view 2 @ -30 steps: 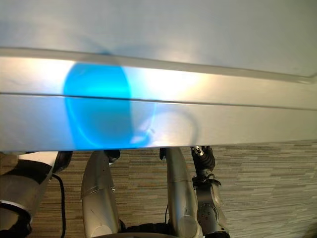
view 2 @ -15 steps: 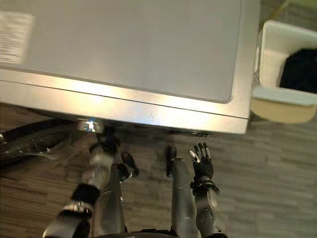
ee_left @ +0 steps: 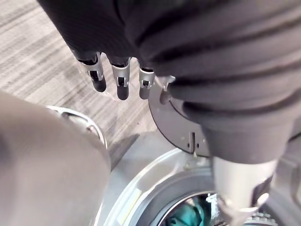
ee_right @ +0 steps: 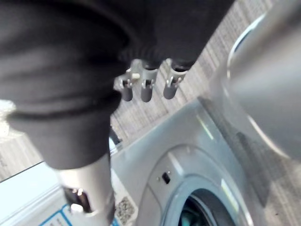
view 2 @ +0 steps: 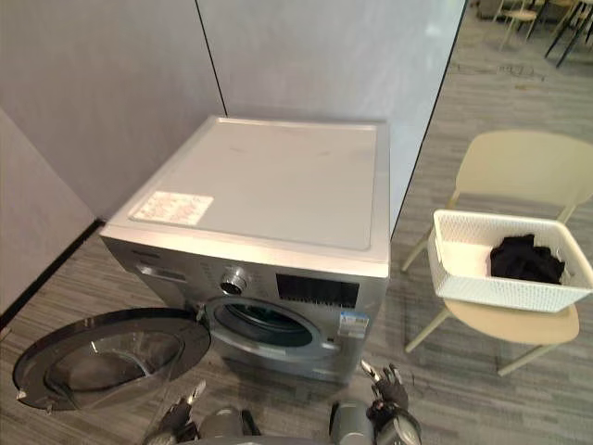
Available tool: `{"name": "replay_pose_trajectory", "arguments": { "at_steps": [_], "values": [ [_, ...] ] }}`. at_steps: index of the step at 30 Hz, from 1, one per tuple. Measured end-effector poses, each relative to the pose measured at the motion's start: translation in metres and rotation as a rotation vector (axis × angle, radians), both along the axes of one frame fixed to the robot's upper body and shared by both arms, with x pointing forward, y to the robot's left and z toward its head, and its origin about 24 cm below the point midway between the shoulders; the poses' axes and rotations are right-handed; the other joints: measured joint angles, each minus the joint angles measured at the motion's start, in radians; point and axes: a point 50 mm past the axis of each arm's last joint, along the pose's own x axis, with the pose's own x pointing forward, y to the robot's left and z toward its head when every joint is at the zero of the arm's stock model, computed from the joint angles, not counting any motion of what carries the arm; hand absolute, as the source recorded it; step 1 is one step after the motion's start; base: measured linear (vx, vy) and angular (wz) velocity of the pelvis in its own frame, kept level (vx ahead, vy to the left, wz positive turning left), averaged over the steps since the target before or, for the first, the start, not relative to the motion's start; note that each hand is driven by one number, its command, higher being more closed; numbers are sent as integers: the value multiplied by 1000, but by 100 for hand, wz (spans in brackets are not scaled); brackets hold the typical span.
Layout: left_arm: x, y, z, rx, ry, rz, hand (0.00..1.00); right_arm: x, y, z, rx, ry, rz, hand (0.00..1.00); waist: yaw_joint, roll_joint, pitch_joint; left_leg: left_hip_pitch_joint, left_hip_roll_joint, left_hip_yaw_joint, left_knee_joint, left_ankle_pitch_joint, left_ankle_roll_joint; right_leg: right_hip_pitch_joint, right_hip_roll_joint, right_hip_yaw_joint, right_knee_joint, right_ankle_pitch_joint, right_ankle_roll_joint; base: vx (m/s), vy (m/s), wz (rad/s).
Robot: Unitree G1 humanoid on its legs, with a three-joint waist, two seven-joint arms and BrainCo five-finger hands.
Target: Pick up the laundry basket with both hands and put the clothes into the washing machine.
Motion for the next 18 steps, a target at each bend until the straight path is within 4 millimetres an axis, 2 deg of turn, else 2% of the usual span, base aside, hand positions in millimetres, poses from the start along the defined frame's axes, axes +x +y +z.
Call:
{"name": "replay_pose_trajectory", "arguments": {
  "at_steps": [1, 2, 3, 4, 5, 6, 7, 10, 11, 13, 15, 16, 18],
  "values": [
    [-1, -1, 0, -2, 5, -3, 0, -5, 0, -3, 6, 23, -9, 0, 3, -5, -18, 9, -6, 1, -51, 5, 0, 17, 6, -11, -84, 34, -2, 166, 3, 7],
    [-2, -2, -1, -4, 8, -5, 0, -7, -1, -4, 1, 35, -1, 0, 4, 5, -29, 28, -7, -7, -97, 13, 0, 28, 16, -21, -129, 63, -8, 175, -8, 1],
    [-4, -4, -2, -11, 16, -3, 0, -11, -2, -7, -1, 63, 6, 0, 1, 12, -44, 60, -11, 4, -207, 106, -5, 50, 30, -29, -193, 125, -11, 81, -16, 7],
    [-5, -3, -2, -11, 18, 1, 0, -12, -2, -9, -1, 85, 11, 0, -2, 7, -44, 83, -20, 3, -264, 154, -3, 72, 34, -35, -239, 163, -10, 72, -7, 14],
    [-5, -3, -2, -11, 21, 6, 0, -21, -3, -13, -1, 125, 7, 0, -2, 4, -51, 115, -30, -4, -318, 175, -7, 115, 40, -52, -307, 204, -13, 65, 14, 20],
    [-6, -3, -3, -12, 24, 6, 0, -29, -3, -16, 1, 160, 8, 0, -1, 12, -60, 125, -32, -9, -343, 187, -6, 140, 47, -59, -349, 222, -13, 121, 34, 18],
    [-6, -3, -3, -13, 25, 8, 0, -36, -3, -18, 2, 187, 3, 0, 0, 4, -70, 138, -32, -17, -352, 193, -8, 169, 54, -68, -394, 239, -8, 122, 33, 15],
    [-4, -4, -3, -16, 15, 0, 0, -35, -4, -18, -2, 190, -3, 0, -1, 10, -68, 142, -35, -36, -315, 185, 0, 201, 55, -76, -418, 252, -8, 114, 32, 9],
    [-1, -5, -2, -18, 8, -14, 0, -26, -4, -17, -1, 179, -15, 0, 2, 7, -66, 116, -40, -71, -243, 171, 1, 207, 55, -68, -420, 251, -8, 92, 2, -17],
    [2, -10, -2, -29, 4, -31, 0, -14, -4, -15, -5, 152, -17, 0, 3, 20, -57, 86, -46, -141, -165, 151, -5, 205, 54, -45, -421, 254, -5, 45, 4, -30],
    [1, -23, -4, -62, 7, -29, 0, -3, -5, -12, -5, 122, -20, 0, 3, 68, -61, 88, -29, -189, -146, 77, -9, 195, 80, -13, -423, 261, 4, -6, 108, -46],
    [1, -24, -4, -65, 7, -29, 0, 0, -2, -12, 2, 116, -20, 0, 3, 71, -61, 94, -27, -186, -162, 64, -8, 186, 86, 0, -423, 264, 2, -29, 97, -56],
    [0, -19, -4, -51, 13, -33, 0, 6, 9, -11, 31, 100, -12, 0, 5, 45, -74, 106, -38, -133, -236, 82, -9, 155, 85, 46, -464, 298, 0, -42, 37, -73]
  ]
}}
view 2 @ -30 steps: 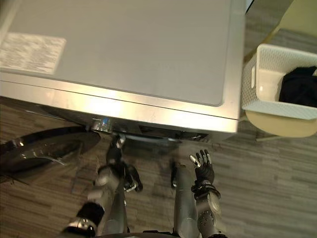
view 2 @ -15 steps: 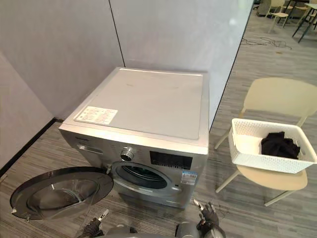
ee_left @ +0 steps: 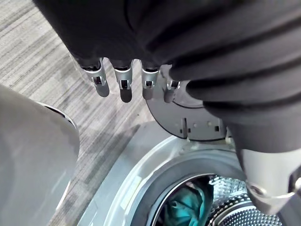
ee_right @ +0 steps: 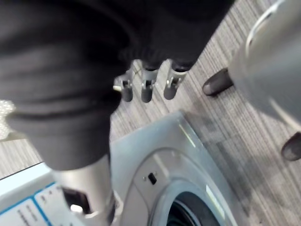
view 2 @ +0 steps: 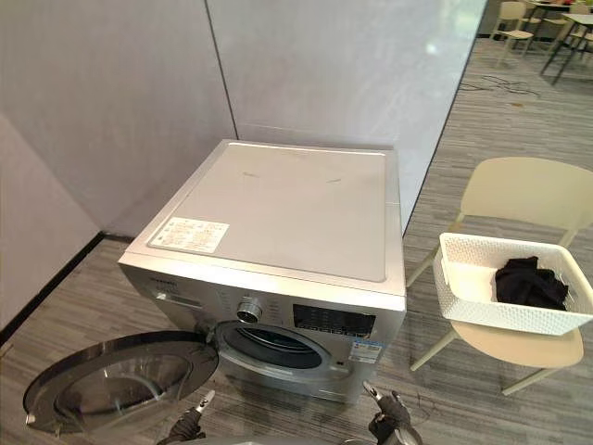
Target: Pick up the laundry basket with both hands and put the clothes into the washing machine.
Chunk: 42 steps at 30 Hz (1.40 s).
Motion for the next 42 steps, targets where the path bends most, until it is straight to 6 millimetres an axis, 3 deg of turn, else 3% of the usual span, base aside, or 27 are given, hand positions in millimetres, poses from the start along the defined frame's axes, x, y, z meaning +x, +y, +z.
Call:
{"name": "replay_pose_trajectory", "arguments": {
  "at_steps": [4, 8, 10, 11, 12, 14, 16, 17, 18, 19, 20, 21, 22, 24, 26, 27, 28, 29, 30, 31, 33, 34, 36, 38, 39, 40, 42],
  "values": [
    [12, 5, 2, 35, 0, -102, 0, -3, 6, 0, 18, -4, -4, 0, -5, -43, 0, 35, -39, 51, -141, 69, 3, -19, -10, 44, -74, 60, 9, 14, 23, -37],
    [32, -2, 6, 48, -37, -185, 0, -4, 6, 0, 16, -7, 2, 0, -9, -77, 28, 43, -38, 121, -148, 74, 8, -59, 0, 89, -80, 94, 9, 32, 17, -54],
    [39, -9, 7, 48, -48, -231, 0, -1, 9, 1, 17, -17, 14, 0, -4, -71, 42, 39, -7, 204, -142, 70, 14, -92, 20, 37, -87, 148, -35, -9, -24, -105],
    [40, -12, 7, 48, -50, -250, 0, 3, 8, 2, 14, -25, 18, 0, -10, -73, 61, 63, 6, 262, -139, 71, 16, -115, -20, -155, 46, 35, -79, 13, -77, -96],
    [39, -13, 7, 44, -47, -255, 0, 1, 6, 2, 10, -20, 15, 0, -9, -75, 65, 83, 6, 281, -135, 71, 16, -119, -44, -205, 108, -9, -78, 22, -96, -102],
    [38, -13, 6, 51, -38, -287, 0, -5, -2, 0, -4, -7, -6, 0, -25, -77, 77, 145, 12, 291, -88, 69, 14, -133, -85, -164, 273, -74, -66, 12, -116, -47],
    [37, -10, 6, 64, -30, -321, 0, -16, -8, -3, -16, 30, -7, 0, -28, -87, 73, 167, -8, 249, -96, 44, -3, -109, -52, -103, 259, -98, -49, -7, -113, -51],
    [31, -12, 3, 46, -7, -327, 0, -11, -15, -1, -33, 24, -5, 0, 1, -30, 64, 160, -10, 153, -123, 24, 1, -96, -6, -82, 144, -95, -17, -22, -75, -122],
    [29, -23, 1, 10, -1, -327, 0, -7, -34, 3, -71, 14, -43, 0, -1, 45, 69, 154, 38, 159, -143, -10, 1, -124, -6, -138, 229, -141, -59, -21, -44, -111],
    [29, -22, 1, 11, -2, -328, 0, -5, -39, 4, -79, 15, -53, 0, -6, 30, 88, 154, 17, 169, -145, -6, -34, -156, -70, -126, 349, -175, -93, 15, -21, -56],
    [33, -10, 4, 46, -8, -339, 0, -10, -40, 2, -76, 31, -56, 0, -13, -12, 87, 166, -26, 187, -151, 13, -33, -149, -164, -118, 362, -190, -55, 72, -136, -45],
    [30, 3, 4, 82, 11, -355, 0, -18, -37, -2, -56, 76, -63, 0, -5, -27, 98, 192, -12, 217, -144, 10, -46, -116, -182, -127, 313, -178, 76, 134, -299, -57],
    [15, 15, 1, 97, 60, -333, 0, -26, -32, -5, -38, 106, -50, 0, -9, -13, 85, 215, 45, 235, -140, 25, -70, -70, -117, -133, 265, -162, 64, 123, -303, -72],
    [6, 21, 0, 103, 82, -299, 0, -27, -28, -6, -30, 115, -33, 0, -8, -20, 85, 241, 94, 246, -117, 28, -93, -64, -64, -119, 269, -177, 39, 91, -252, -56],
    [2, 30, 1, 115, 92, -260, 0, -25, -20, -7, -22, 111, 14, 0, -11, -29, 83, 200, 183, 232, 36, 16, -112, -38, -2, -118, 256, -193, 1, 103, -354, -39],
    [2, 35, 2, 116, 83, -197, 0, -25, -16, -7, -12, 104, 31, 0, -9, -45, 75, 130, 262, 214, 222, 16, -69, -6, 46, -119, 223, -190, -29, 139, -481, -35],
    [3, 41, 3, 121, 64, -128, 0, -23, -15, -7, -16, 99, 55, 0, -3, -45, 80, 51, 341, 176, 424, 48, 103, 37, 99, -104, 190, -187, -68, 140, -458, -44],
    [5, 45, 5, 128, 45, -97, 0, -21, -14, -6, -23, 92, 69, 0, 0, -47, 85, -3, 369, 121, 540, 86, 177, 67, 127, -88, 175, -188, -89, 163, -382, -58],
    [8, 43, 7, 132, 21, -95, 0, -17, -15, -5, -35, 79, 84, 0, 10, -51, 96, -52, 349, 34, 657, 54, 146, 90, 146, -66, 169, -191, -115, 119, -210, -74],
    [15, 36, 7, 118, 0, -118, 0, -13, -20, -3, -57, 66, 90, 0, 23, -49, 99, -103, 260, -37, 728, 2, 101, 101, 148, -34, 165, -193, -128, 121, -163, -81],
    [18, 23, 6, 84, -24, -100, 0, -6, -28, 0, -83, 45, 96, 0, 26, -44, 110, -147, 131, -91, 736, -49, 75, 128, 148, 6, 143, -188, -136, 119, -69, -71],
    [19, 18, 6, 67, -38, -93, 0, -1, -32, 2, -95, 34, 100, 0, 28, -25, 124, -172, 46, -95, 684, -77, 68, 145, 150, 29, 121, -182, -138, 166, -16, -62],
    [20, 12, 6, 47, -50, -83, 0, 2, -35, 3, -106, 30, 105, 0, 36, 8, 132, -204, -48, -107, 527, -86, 78, 159, 158, 56, 93, -181, -136, 217, 38, -49],
    [17, 9, 5, 26, -60, -26, 0, 15, -32, 7, -106, 1, 126, 0, 76, 36, 139, -241, -163, -232, 245, -59, 70, 163, 166, 109, 64, -182, -138, 277, 87, -58],
    [16, 11, 5, 23, -58, -6, 0, 18, -29, 7, -101, -5, 131, 0, 85, 31, 141, -244, -186, -257, 210, -10, 74, 166, 162, 125, 56, -180, -135, 301, 89, -74],
    [5, 16, 3, 23, -24, 28, 0, 27, -20, 9, -90, -27, 157, 0, 107, 28, 138, -210, -214, -275, 162, 48, 117, 175, 153, 166, 44, -182, -129, 346, 62, -61],
    [-15, 17, -1, 13, 29, 54, 0, 39, -9, 12, -85, -54, 212, 0, 108, 10, 144, -193, -220, -246, 188, 6, 151, 178, 135, 188, 91, -228, -103, 350, 40, -48]
  ]
}}
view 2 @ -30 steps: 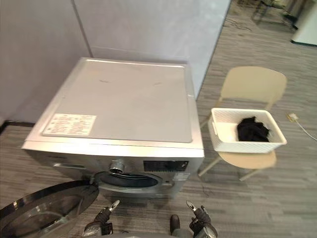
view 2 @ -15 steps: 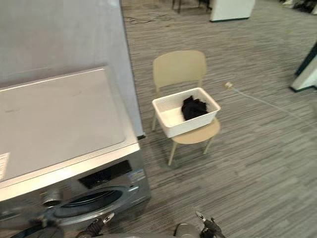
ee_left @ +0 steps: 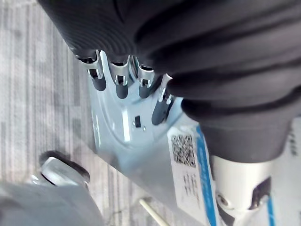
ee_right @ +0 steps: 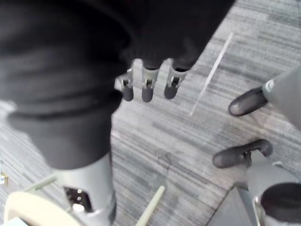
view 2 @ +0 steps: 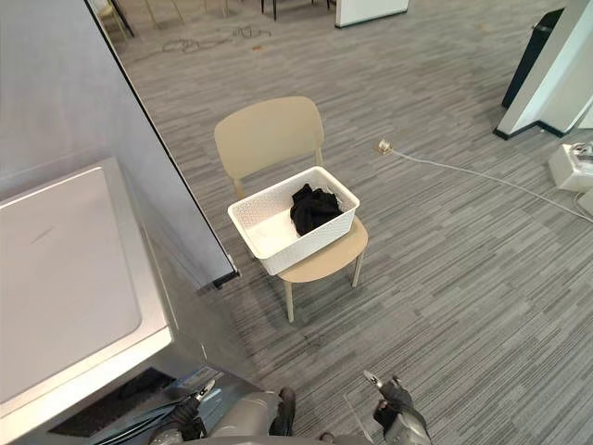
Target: Pick up the laundry basket with both hands and put the clothes into the washing machine.
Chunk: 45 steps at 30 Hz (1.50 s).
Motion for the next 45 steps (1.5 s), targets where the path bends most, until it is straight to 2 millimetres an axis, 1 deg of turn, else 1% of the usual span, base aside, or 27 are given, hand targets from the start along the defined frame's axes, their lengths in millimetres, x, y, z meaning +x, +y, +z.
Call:
{"name": "replay_pose_trajectory", "arguments": {
  "at_steps": [1, 3, 4, 6, 8, 9, 11, 13, 14, 15, 16, 17, 18, 19, 22, 23, 25, 27, 28, 29, 30, 32, 36, 39, 41, 43, 45],
  "values": [
    [-6, 1, -1, -4, 20, 19, 0, 1, 4, 0, 2, -5, 14, 0, 21, -6, 4, 33, 1, 23, 1, -26, 3, -9, -5, 9, 81, -29, 20, 320, 40, -53],
    [-30, 3, -4, -17, 85, 35, 0, -2, 14, -1, 24, -12, 53, 0, 28, -24, 5, 128, -4, 54, -22, -71, 10, -157, -20, -27, 523, -47, 118, 313, 34, -43],
    [-45, 6, -5, -22, 139, 36, 0, -3, 18, 0, 27, -22, 73, 0, 23, -41, 6, 177, -23, 58, -23, -87, 15, -270, -59, -62, 809, 0, 209, 254, 13, -1],
    [-56, 8, -6, -27, 176, 57, 0, -17, 16, -5, 29, 1, 75, 0, 16, -52, 10, 234, -38, 38, -24, -94, 19, -353, -126, -95, 1005, 3, 207, 306, -31, 60],
    [-55, 8, -5, -26, 173, 57, 0, -20, 3, -4, 8, 8, 49, 0, 0, -47, 9, 264, -30, -24, -49, -94, 18, -392, -198, -136, 972, -5, 181, 307, -91, 111],
    [-51, 8, -5, -20, 165, 58, 0, -24, -8, -4, -4, 13, -14, 0, -7, -44, 5, 290, -23, -71, -86, -92, 5, -409, -292, -167, 865, -15, 113, 358, -151, 106],
    [-49, 8, -5, -8, 167, 62, 0, -30, -13, -5, -15, 29, -55, 0, -4, -45, -1, 302, -10, -112, -93, -96, -16, -402, -340, -128, 682, -5, 78, 271, -178, 76],
    [-49, 14, -4, 25, 181, 75, 0, -44, -11, -10, -6, 64, -75, 0, -17, -55, -22, 303, 25, -166, -82, -127, -69, -346, -334, 72, 319, 43, 113, 232, -369, 61],
    [-49, 16, -4, 39, 183, 80, 0, -48, -12, -11, -1, 75, -87, 0, -17, -51, -25, 301, 37, -180, -77, -138, -85, -331, -331, 107, 255, 71, 117, 203, -448, 59],
    [-48, 21, -2, 63, 171, 84, 0, -54, -11, -13, 6, 102, -100, 0, -17, -74, -40, 302, 64, -207, -66, -161, -118, -307, -329, 127, 190, 115, 149, 191, -533, 69],
    [-43, 22, -1, 71, 147, 82, 0, -61, -9, -16, 12, 133, -100, 0, -24, -71, -47, 301, 96, -235, -59, -187, -150, -296, -340, 80, 176, 159, 231, 176, -574, 65],
    [-42, 22, -1, 70, 140, 82, 0, -64, -8, -17, 16, 146, -102, 0, -28, -81, -58, 307, 114, -241, -59, -201, -166, -295, -339, 41, 178, 171, 247, 176, -650, 32],
    [-40, 20, 0, 68, 112, 85, 0, -68, -10, -19, 16, 168, -100, 0, -30, -75, -90, 324, 177, -242, -53, -227, -203, -290, -299, -16, 211, 130, 266, 169, -591, 11],
    [-39, 12, -1, 49, 92, 90, 0, -73, -18, -19, 0, 178, -115, 0, -32, -40, -105, 324, 221, -255, -34, -218, -214, -290, -254, -51, 224, 113, 227, 216, -658, 6],
    [-23, 1, -1, 14, 25, 95, 0, -85, -41, -18, -47, 220, -189, 0, -49, -3, -122, 201, 260, -229, 143, -64, -129, -250, -210, -119, 224, 78, 170, 141, -468, 42],
    [-20, -1, -1, -13, 11, 114, 0, -91, -42, -19, -44, 242, -202, 0, -63, 11, -114, 149, 293, -155, 225, -19, -94, -204, -200, -165, 187, 87, 148, 83, -423, 95],
    [-21, -1, -3, -41, 19, 134, 0, -100, -37, -22, -25, 276, -217, 0, -64, 11, -111, 131, 366, 120, 271, -18, -85, -116, -184, -255, 95, 114, 111, 63, -352, 97],
    [-24, 1, -4, -41, 35, 129, 0, -98, -35, -22, -15, 257, -236, 0, -67, -2, -114, 167, 316, 306, 162, -41, -105, -64, -184, -319, 24, 118, 107, 44, -206, 99],
    [-25, 1, -4, -40, 39, 126, 0, -95, -34, -22, -12, 247, -239, 0, -66, -7, -112, 181, 289, 332, 97, -50, -112, -58, -186, -336, 6, 121, 108, 11, -77, 104],
    [-26, 3, -4, -31, 48, 104, 0, -92, -32, -21, -4, 228, -247, 0, -67, -16, -114, 211, 240, 345, -55, -51, -112, -57, -187, -367, -24, 130, 110, 29, -42, 86],
    [-28, 6, -4, -20, 63, 83, 0, -87, -29, -20, 8, 206, -261, 0, -57, -48, -110, 245, 200, 343, -187, -7, -113, -58, -203, -374, -49, 140, 112, 57, -54, 77],
    [-41, 11, -5, -2, 118, 63, 0, -76, -20, -19, 25, 164, -252, 0, -59, -57, -104, 276, 157, 313, -291, 66, -104, -45, -205, -391, -83, 177, 114, 127, -27, 46],
    [-46, 13, -5, 15, 151, 61, 0, -53, -10, -12, 16, 77, -180, 0, -59, -64, -102, 301, 116, 289, -348, 90, -100, -40, -236, -404, -55, 163, 125, 114, 67, 24],
    [-41, 12, -5, 25, 149, 18, 0, -28, 0, 5, 3, -65, -80, 0, -70, -65, -90, 337, 102, 261, -391, 73, -87, -138, -294, -385, 231, 127, 140, 32, 72, 29],
    [-36, 20, -3, 60, 146, -32, 0, -9, 12, 20, 4, -175, -22, 0, -89, -96, -80, 358, 84, 232, -385, 69, -81, -226, -335, -313, 459, 147, 150, 46, 58, 49],
    [-23, 27, 0, 104, 128, -100, 0, 10, 17, 45, -25, -318, 12, 0, -101, -106, -70, 365, 83, 184, -351, 65, -71, -292, -328, -212, 605, 226, 179, 145, -14, 68],
    [-8, 31, 3, 143, 95, -180, 0, 29, 12, 70, -104, -438, 13, 0, -116, -119, -68, 349, 94, 145, -330, 69, -71, -300, -322, -185, 626, 158, 163, 157, -53, 80]
  ]
}}
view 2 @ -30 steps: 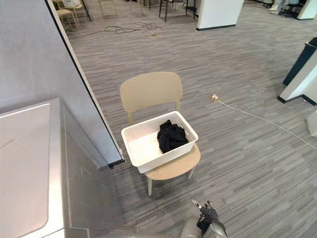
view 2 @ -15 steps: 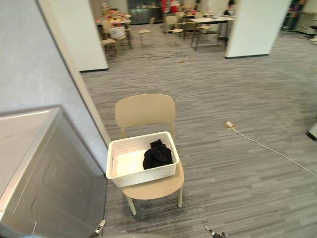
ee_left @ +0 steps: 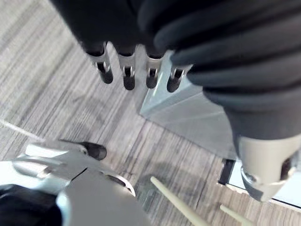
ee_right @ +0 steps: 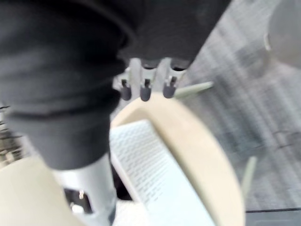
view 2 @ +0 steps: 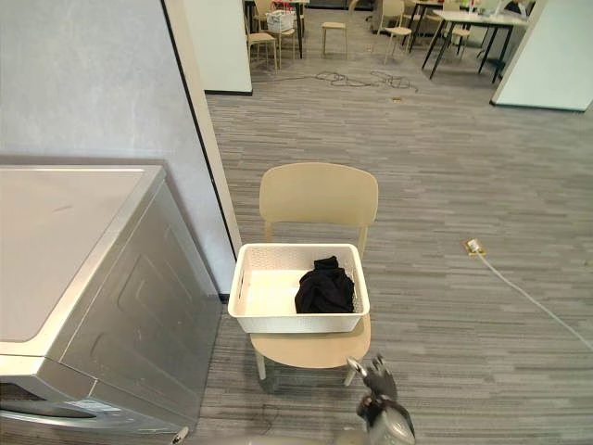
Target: Pick up the laundry basket with both hands and put the clothes into the washing machine.
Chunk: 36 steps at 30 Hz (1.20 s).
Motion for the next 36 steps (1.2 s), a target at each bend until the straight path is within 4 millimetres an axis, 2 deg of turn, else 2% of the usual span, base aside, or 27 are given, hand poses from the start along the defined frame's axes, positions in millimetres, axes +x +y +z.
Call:
{"name": "replay_pose_trajectory", "arguments": {
  "at_steps": [1, 2, 3, 4, 5, 6, 7, 8, 9, 11, 13, 15, 17, 19, 22, 23, 25, 28, 29, 32, 36],
  "values": [
    [10, -1, 2, 9, -20, -42, 0, 12, -11, 21, -72, -96, -32, 0, 1, 2, 1, -15, 4, -23, 5, 0, -1, -2, -5, -6, -50, -49, -13, 84, -76, 63],
    [19, -3, 3, 20, -38, -83, 0, 23, -20, 38, -130, -175, -60, 0, 2, 5, 3, -24, 8, -39, 4, 4, -7, 0, -18, -9, -130, -66, -27, 76, -89, 53],
    [23, -4, 4, 27, -51, -98, 0, 30, -24, 46, -159, -210, -74, 0, 3, 7, 5, -30, 13, -48, 4, 7, -12, 5, -32, -13, -202, -66, -29, 59, -132, 39],
    [28, -6, 5, 37, -67, -133, 0, 37, -28, 55, -189, -245, -79, 0, 7, 7, 4, -39, 23, -62, 4, 8, -28, 35, -38, -9, -343, -55, -23, 44, -188, 28],
    [29, -5, 6, 42, -73, -148, 0, 38, -29, 59, -192, -262, -83, 0, 11, 3, 2, -46, 24, -73, 4, 9, -39, 52, -32, 0, -414, -39, -4, 39, -224, 38],
    [32, -4, 7, 55, -76, -189, 0, 40, -28, 64, -194, -285, -85, 0, 10, -12, -6, -61, 21, -89, 4, 8, -58, 67, -33, 17, -504, 25, 34, 58, -407, 43],
    [38, -1, 9, 77, -80, -243, 0, 42, -27, 67, -199, -303, -73, 0, 13, -43, -19, -77, 14, -107, -2, 9, -84, 84, -41, 5, -580, 73, 77, 51, -391, 27],
    [41, -6, 9, 69, -86, -261, 0, 46, -30, 72, -233, -317, -47, 0, 33, -19, -27, -86, 49, -118, -5, 15, -108, 108, -3, -13, -648, 68, 61, 45, -383, 12],
    [40, -11, 8, 57, -91, -261, 0, 48, -31, 75, -254, -327, -29, 0, 33, 2, -31, -100, 69, -127, -7, 20, -116, 114, 19, -28, -677, 81, 50, 5, -242, 5],
    [40, -29, 5, 7, -101, -250, 0, 57, -35, 84, -325, -351, 51, 0, 32, 60, -33, -119, 136, -159, -35, 43, -158, 133, 95, -74, -737, 109, 19, 9, -321, 26],
    [38, -37, 3, -34, -104, -225, 0, 63, -36, 90, -373, -368, 138, 0, 32, 79, -35, -132, 169, -202, -43, 57, -180, 152, 128, -122, -753, 110, 13, 2, -214, 53],
    [36, -39, 2, -62, -110, -179, 0, 74, -33, 99, -441, -397, 253, 0, 35, 83, -36, -153, 186, -244, -44, 69, -195, 166, 146, -163, -769, 112, 8, -47, -168, 64],
    [38, -36, 4, -58, -124, -163, 0, 91, -25, 102, -502, -396, 378, 0, 37, 77, -32, -179, 187, -282, -55, 89, -199, 172, 150, -200, -793, 122, -6, -92, -72, 51],
    [42, -33, 6, -52, -144, -168, 0, 101, -14, 100, -544, -378, 477, 0, 57, 71, -25, -196, 183, -296, -78, 112, -199, 172, 149, -218, -818, 134, -5, -97, -18, 30],
    [58, -37, 11, -77, -212, -172, 0, 119, 14, 104, -648, -383, 643, 0, 79, 86, 38, -243, 165, -321, -80, 134, -193, 151, 136, -246, -838, 160, -2, -144, 9, 25],
    [61, -39, 13, -82, -225, -174, 0, 122, 18, 104, -672, -380, 664, 0, 88, 90, 51, -254, 162, -319, -80, 138, -194, 140, 134, -242, -841, 166, -3, -142, 17, 4],
    [70, -40, 16, -88, -262, -167, 0, 134, 33, 99, -716, -340, 735, 0, 103, 104, 98, -286, 157, -314, -91, 159, -191, 104, 131, -233, -852, 191, -5, -126, 12, -11],
    [84, -43, 22, -86, -309, -192, 0, 142, 44, 90, -752, -274, 791, 0, 115, 105, 153, -303, 157, -299, -103, 171, -195, 72, 129, -208, -854, 212, -11, -108, 18, -19],
    [96, -47, 27, -84, -339, -228, 0, 148, 49, 90, -774, -248, 804, 0, 116, 102, 189, -316, 156, -286, -103, 176, -193, 50, 128, -199, -855, 224, -13, -86, 35, -30],
    [112, -55, 36, -76, -403, -281, 0, 158, 46, 89, -839, -189, 771, 0, 114, 104, 235, -331, 147, -263, -104, 181, -187, 29, 121, -181, -878, 248, -9, -34, 34, -22],
    [131, -63, 45, -61, -462, -324, 0, 178, 19, 105, -892, -119, 615, 0, 114, 109, 280, -354, 142, -265, -104, 187, -185, 10, 119, -179, -888, 259, -10, -4, 15, -4]
  ]
}}
